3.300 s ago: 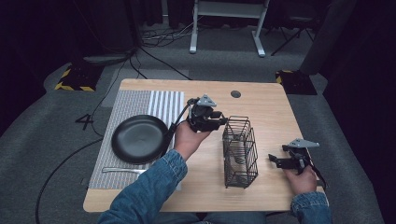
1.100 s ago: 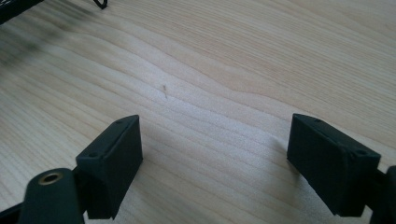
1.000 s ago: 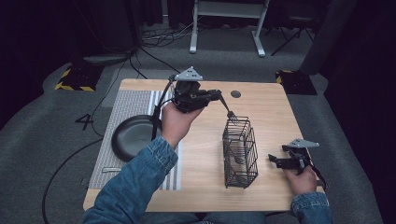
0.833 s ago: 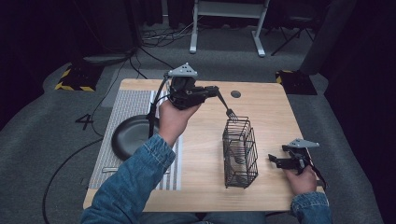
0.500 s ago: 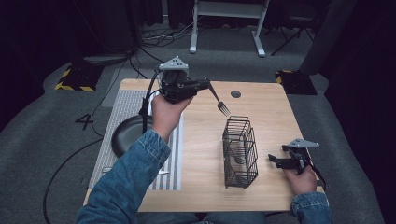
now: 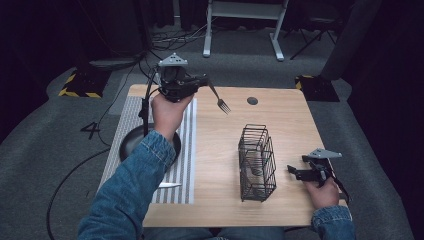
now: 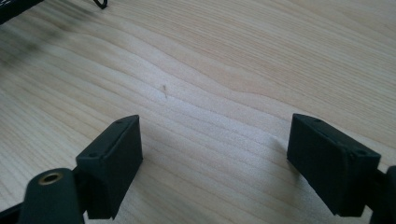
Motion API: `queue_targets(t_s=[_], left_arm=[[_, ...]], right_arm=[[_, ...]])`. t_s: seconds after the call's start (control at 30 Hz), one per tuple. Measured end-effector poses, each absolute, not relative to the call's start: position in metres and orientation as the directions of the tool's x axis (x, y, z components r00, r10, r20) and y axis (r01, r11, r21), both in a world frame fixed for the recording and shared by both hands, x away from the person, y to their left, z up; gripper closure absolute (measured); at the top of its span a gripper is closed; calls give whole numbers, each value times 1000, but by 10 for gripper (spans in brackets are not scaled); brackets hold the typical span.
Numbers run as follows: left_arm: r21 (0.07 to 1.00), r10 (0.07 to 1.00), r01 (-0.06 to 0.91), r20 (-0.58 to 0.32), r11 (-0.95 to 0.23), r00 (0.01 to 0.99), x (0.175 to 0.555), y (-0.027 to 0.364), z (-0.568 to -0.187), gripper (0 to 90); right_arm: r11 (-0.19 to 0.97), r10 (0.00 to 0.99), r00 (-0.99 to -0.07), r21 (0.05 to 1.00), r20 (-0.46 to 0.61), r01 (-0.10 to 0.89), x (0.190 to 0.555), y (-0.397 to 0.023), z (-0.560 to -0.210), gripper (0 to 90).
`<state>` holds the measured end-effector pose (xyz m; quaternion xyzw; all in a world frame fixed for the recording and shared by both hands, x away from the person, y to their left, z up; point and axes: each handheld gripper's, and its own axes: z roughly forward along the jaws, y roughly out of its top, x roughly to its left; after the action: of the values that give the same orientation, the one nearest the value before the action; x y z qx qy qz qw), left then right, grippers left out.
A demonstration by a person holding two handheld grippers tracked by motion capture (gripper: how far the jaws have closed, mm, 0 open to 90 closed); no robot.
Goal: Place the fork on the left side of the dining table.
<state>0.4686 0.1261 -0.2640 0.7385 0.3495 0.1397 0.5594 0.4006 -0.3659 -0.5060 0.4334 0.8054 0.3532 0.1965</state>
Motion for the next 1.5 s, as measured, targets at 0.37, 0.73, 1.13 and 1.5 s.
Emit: queue_targets(t_s=[0.37,0.73,1.13,1.5], left_arm=[[908,747,409,-208,-93,631,489,151,-278,864],[878,820,476,-242,-42,519,515,179,-303,864],[848,868,531,-271,11,415,530,204,-333,864],[809,887,582,-327,84,327,537,223,-360,863]], right_arm=[[374,837,-547,739,-10,560,401,-366,-506,182],[375,837,-547,740,-10,559,401,-366,-506,182],[375,837,-547,740,-10,559,401,-366,-506,182],[375,837,-547,739,-10,559,401,-366,-506,182]])
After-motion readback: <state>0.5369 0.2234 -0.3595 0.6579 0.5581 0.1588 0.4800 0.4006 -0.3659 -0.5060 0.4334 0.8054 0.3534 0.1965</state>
